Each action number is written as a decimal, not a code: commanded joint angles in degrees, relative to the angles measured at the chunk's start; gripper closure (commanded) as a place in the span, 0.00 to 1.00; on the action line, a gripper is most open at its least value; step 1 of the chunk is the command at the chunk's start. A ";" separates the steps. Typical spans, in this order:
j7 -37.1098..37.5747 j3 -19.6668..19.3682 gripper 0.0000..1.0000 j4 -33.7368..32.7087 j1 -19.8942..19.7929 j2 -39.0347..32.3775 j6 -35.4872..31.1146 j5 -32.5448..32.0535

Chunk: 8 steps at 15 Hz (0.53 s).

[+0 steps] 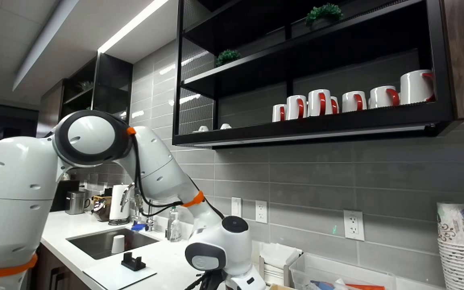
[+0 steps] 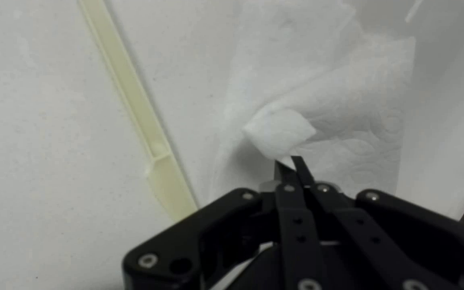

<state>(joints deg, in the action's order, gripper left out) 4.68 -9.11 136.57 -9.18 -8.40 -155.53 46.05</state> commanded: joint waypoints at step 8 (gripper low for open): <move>-1.69 -0.06 1.00 2.93 0.04 0.65 -0.67 -0.59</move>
<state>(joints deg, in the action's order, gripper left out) 3.84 -9.11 138.07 -9.18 -8.38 -155.54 45.93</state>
